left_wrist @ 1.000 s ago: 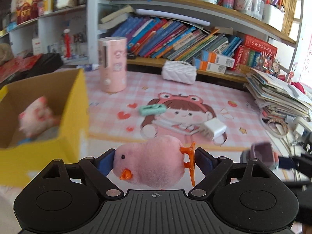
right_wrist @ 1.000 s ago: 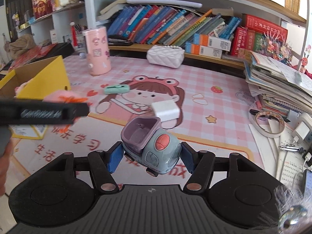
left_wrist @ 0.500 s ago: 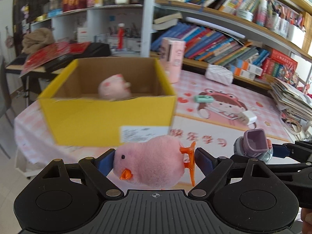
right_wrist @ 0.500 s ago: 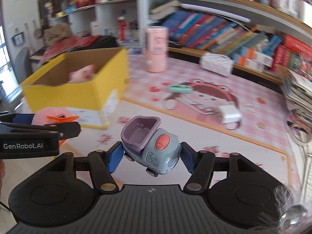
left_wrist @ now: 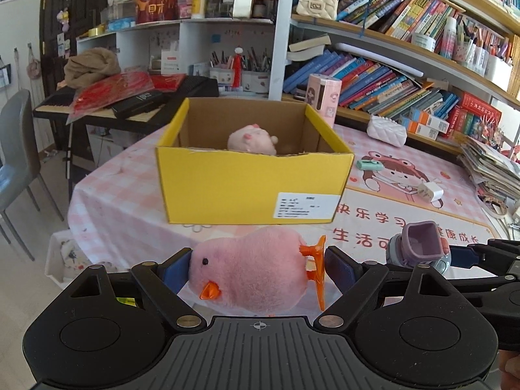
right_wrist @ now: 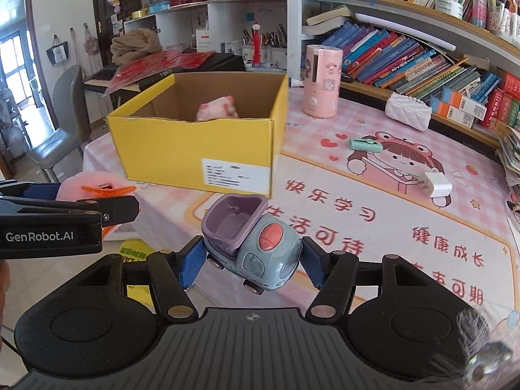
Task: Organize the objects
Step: 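Carry the toy truck and plush chick with both tools over the yellow box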
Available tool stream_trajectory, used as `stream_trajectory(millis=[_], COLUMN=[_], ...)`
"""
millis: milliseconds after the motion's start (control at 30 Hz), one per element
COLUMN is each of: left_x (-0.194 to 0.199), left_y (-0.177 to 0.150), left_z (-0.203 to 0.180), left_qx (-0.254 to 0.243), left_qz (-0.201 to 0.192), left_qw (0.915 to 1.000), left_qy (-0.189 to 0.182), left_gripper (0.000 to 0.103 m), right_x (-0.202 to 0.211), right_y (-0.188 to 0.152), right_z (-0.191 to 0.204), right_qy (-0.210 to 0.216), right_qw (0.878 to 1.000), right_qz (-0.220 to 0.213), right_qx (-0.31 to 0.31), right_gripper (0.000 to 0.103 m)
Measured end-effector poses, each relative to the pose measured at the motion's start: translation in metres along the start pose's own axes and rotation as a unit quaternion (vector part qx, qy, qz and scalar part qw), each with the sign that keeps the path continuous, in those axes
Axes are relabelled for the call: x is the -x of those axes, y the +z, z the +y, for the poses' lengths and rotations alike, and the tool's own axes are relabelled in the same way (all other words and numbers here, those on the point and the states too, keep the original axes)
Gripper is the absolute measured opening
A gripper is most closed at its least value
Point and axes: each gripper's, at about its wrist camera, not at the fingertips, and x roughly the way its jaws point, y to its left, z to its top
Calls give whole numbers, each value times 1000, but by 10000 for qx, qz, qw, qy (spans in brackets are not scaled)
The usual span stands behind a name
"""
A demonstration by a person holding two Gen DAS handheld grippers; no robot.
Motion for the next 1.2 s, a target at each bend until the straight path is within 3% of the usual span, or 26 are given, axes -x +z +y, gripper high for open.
stream_trajectory(millis=[700, 1200], left_x=[34, 31], left_y=[-10, -1], left_z=[57, 64], left_qx=[-4, -110], left_qz=[-283, -461], left_qw=[9996, 9989], left_qy=[93, -34], left_gripper=[88, 88], right_x=[4, -3], right_y=[1, 8], right_z=[72, 79], right_qy=[137, -138], right_qw=[9998, 9998], right_qz=[-111, -100], right_qx=[130, 37], right_gripper=[61, 61])
